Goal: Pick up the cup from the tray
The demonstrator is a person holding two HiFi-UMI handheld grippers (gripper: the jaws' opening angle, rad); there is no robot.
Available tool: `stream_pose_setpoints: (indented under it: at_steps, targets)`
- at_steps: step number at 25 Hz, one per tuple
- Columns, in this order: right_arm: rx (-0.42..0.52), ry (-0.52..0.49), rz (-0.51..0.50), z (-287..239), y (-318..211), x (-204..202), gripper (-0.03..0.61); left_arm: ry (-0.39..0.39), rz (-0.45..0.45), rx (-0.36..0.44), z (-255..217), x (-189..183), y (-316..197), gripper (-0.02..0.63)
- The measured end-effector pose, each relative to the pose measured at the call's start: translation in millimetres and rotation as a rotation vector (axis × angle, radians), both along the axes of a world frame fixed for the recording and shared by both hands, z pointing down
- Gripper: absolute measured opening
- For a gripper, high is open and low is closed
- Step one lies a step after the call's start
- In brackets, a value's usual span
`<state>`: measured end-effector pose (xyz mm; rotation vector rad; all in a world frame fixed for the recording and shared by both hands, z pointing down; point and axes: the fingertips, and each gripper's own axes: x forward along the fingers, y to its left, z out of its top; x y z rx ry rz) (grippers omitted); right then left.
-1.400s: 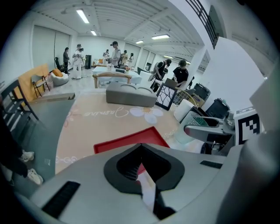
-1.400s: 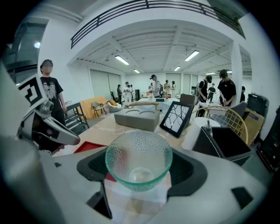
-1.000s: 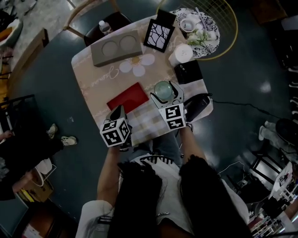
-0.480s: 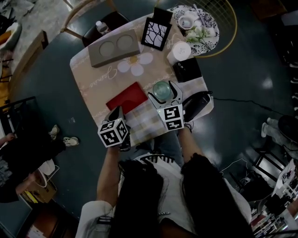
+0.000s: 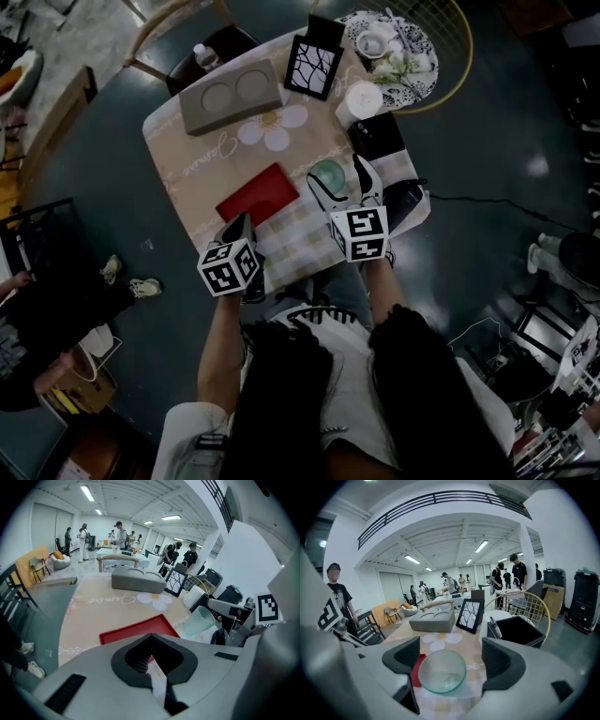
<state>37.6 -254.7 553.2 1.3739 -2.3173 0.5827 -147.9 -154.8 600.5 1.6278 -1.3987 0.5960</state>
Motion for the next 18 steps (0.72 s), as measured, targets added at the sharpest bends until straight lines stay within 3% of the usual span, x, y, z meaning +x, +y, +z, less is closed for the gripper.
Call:
stream_pose_setpoints:
  at_steps: [6,9,15,18]
  targets:
    - [0.011,0.034,-0.073,-18,5,-5,0.395,0.027,-0.034,0.036,-12,-5,-5,0.005]
    - [0.036,0.046,-0.025,-30,5,-1,0.181,0.031,-0.048,0.047,-15,-7,-5,0.006]
    - [0.067,0.074,-0.085,-46,12,-18,0.162,0.025,-0.046,0.082,-26,-7,-3,0.005]
    - [0.082,0.089,-0.056,-55,16,-21,0.024,0.021,-0.054,0.102,-33,-7,0,0.005]
